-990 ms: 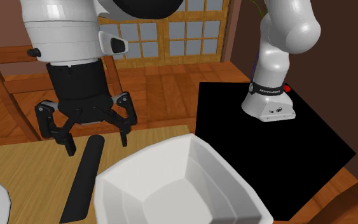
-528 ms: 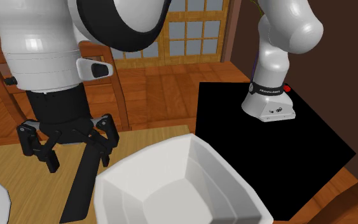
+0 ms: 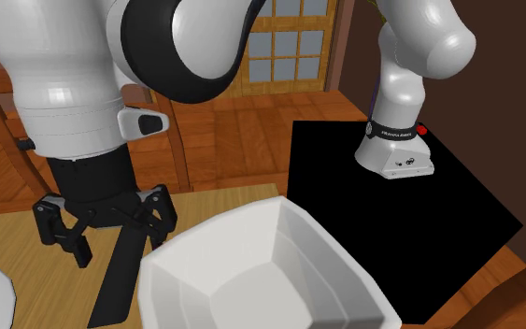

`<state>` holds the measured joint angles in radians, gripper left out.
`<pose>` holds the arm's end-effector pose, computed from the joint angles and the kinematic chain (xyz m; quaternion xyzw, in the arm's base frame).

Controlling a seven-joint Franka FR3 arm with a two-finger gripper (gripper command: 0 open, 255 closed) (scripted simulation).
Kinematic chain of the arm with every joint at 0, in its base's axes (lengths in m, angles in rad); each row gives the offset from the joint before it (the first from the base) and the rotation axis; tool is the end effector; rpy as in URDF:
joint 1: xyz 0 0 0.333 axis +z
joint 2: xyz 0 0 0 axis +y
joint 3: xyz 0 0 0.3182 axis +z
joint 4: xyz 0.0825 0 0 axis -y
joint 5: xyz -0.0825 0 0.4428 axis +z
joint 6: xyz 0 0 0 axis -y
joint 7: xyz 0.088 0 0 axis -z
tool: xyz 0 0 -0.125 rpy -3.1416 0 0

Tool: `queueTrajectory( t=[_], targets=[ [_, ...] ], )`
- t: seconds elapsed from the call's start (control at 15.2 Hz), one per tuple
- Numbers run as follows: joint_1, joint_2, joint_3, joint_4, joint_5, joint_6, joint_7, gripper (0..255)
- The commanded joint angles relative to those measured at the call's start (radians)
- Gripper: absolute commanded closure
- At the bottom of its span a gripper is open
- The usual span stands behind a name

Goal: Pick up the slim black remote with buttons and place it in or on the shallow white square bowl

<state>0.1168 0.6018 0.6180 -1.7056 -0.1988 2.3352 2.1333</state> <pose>0.5735 0.4576 0.2592 -0.7666 0.6319 0.0768 0.0844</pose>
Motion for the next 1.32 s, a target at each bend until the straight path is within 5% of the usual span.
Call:
queueTrajectory(
  t=[0.0,0.13,0.2,1.25],
  targets=[
    [0.000,0.000,0.000,0.000,0.000,0.001,0.000,0],
    [0.000,0.000,0.000,0.000,0.000,0.000,0.000,0],
    [0.000,0.000,0.000,0.000,0.000,0.000,0.000,255],
    [-0.015,-0.048,0.023,0.025,0.027,-0.069,-0.007,255]
  ],
)
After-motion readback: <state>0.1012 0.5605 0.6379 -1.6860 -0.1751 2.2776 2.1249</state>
